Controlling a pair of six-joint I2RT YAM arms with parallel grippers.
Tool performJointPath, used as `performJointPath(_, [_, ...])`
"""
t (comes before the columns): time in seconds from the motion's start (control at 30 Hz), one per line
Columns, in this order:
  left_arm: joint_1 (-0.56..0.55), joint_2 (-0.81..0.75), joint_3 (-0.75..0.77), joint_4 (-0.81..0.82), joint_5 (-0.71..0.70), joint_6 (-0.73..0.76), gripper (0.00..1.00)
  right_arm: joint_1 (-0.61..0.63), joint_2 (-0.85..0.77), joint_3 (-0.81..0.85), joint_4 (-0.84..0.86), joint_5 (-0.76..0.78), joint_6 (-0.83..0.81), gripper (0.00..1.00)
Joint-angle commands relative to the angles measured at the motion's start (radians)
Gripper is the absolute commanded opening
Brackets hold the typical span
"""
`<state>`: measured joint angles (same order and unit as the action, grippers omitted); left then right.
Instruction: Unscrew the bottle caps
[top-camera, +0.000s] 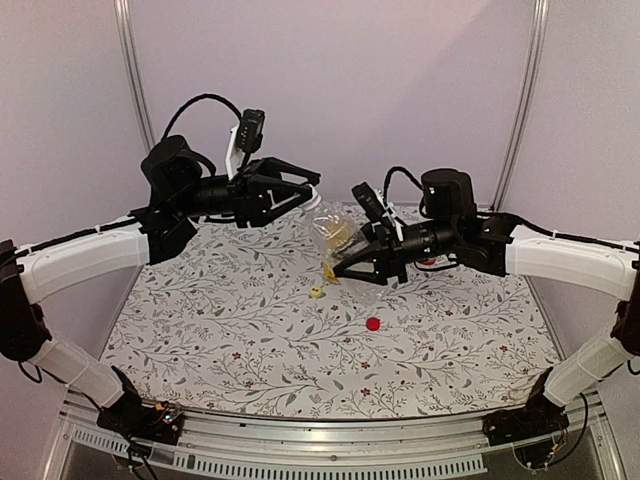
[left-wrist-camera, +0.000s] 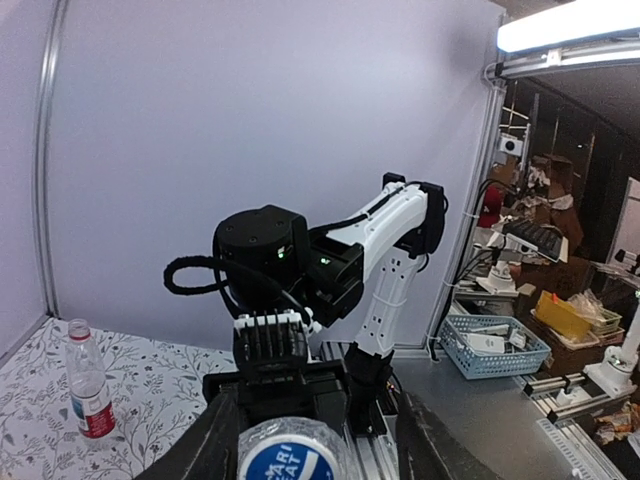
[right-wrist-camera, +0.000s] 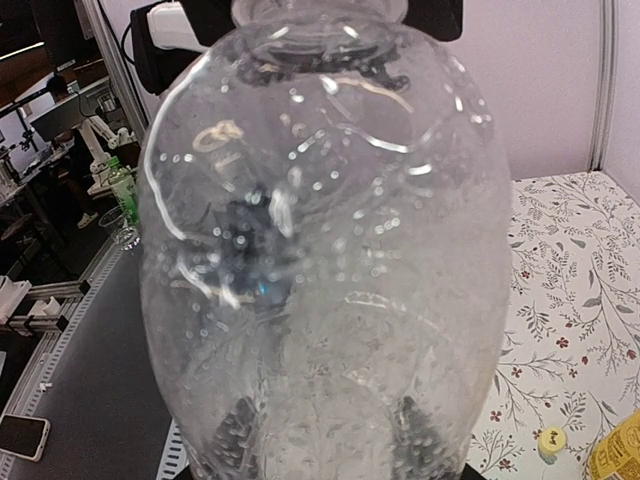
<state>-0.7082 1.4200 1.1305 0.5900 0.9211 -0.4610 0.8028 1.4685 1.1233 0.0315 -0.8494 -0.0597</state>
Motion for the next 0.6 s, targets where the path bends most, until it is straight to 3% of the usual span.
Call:
performJointPath(0.0, [-0.007, 0.017, 0.016, 0.025, 0.025, 0.007, 0.51, -0.011, 0.007, 0.033, 0.031, -0.022, 0.014, 0.27])
performJointPath(0.2, [-0.011, 0.017, 0.014, 0.027, 0.023, 0.003, 0.44, -0.013, 0.006, 0.033, 0.033, -0.010, 0.018, 0.27])
performJointPath(0.37, [-0.017, 0.017, 0.014, 0.023, 0.008, 0.000, 0.31, -0.016, 0.001, 0.034, 0.031, 0.042, 0.027, 0.27])
performJointPath(0.47, [-0.024, 0.015, 0.022, -0.010, -0.034, -0.012, 0.22, -0.016, -0.006, 0.043, 0.009, 0.139, 0.035, 0.27])
performJointPath(0.57, [-0.043, 0.007, 0.057, -0.142, -0.187, -0.019, 0.19, -0.015, -0.008, 0.067, -0.045, 0.310, 0.016, 0.27])
